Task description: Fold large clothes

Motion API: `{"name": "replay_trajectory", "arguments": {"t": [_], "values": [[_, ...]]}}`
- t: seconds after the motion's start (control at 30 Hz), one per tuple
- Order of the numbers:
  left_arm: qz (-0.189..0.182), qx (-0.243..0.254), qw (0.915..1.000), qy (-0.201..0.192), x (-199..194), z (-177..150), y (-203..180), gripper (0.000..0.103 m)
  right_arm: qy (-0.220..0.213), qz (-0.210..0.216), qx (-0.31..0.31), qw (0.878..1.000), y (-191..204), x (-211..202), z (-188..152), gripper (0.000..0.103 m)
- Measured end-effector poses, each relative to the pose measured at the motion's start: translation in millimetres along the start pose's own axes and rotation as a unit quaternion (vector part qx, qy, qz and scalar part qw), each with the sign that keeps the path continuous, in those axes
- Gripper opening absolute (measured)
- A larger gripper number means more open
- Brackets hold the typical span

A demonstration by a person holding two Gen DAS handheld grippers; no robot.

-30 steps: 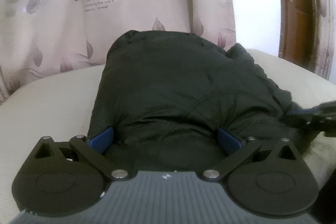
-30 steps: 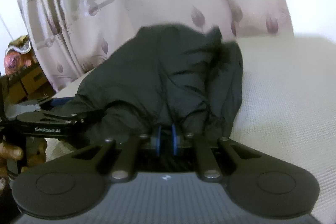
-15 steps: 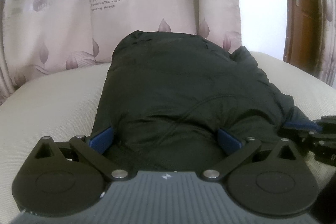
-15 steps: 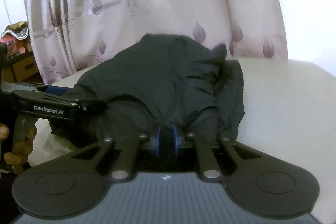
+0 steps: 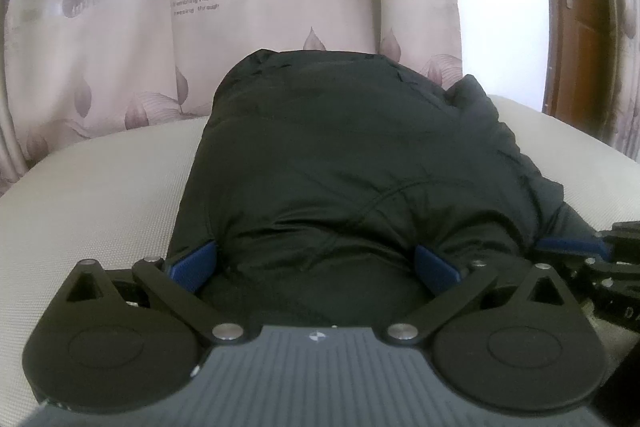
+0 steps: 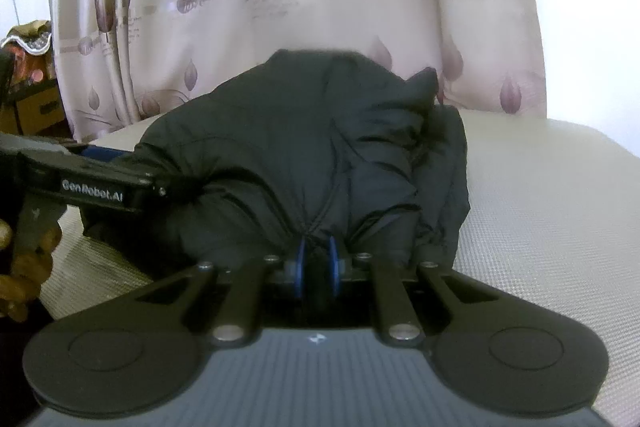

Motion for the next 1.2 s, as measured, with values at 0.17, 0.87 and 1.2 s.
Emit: {"name": "replay_trajectory", "arguments": {"t": [0.17, 0.87, 1.2], "values": [[-0.008, -0.003, 0.9999, -0.015, -10.7, 0.4, 3.9, 0.103, -0.002, -0.001, -0.005, 1.000, 0.0, -0.7, -0.3, 0.013], [-0.054, -0.103, 0.9930, 0.022, -20.3, -42.9, 36.5, 0.103, 0.003, 0.031, 0.040, 0.999, -7.2, -2.3, 0.8, 0.013], [0.000, -0.036, 0.9945, -0.099, -88.9, -9.4, 36.0, 0.103, 0.002, 0.038, 0.053, 0.998, -8.6, -3.0, 1.0, 0.013]]}}
Point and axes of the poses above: each gripper's, at about its wrist camera, not at the fingertips, and x roughly the way its jaws point, y to its left, z to its top, the point moved 8 cm from there along x, roughly the way its jaws point, and after that the axes turned 11 degrees about -z, right-handed, at the moved point
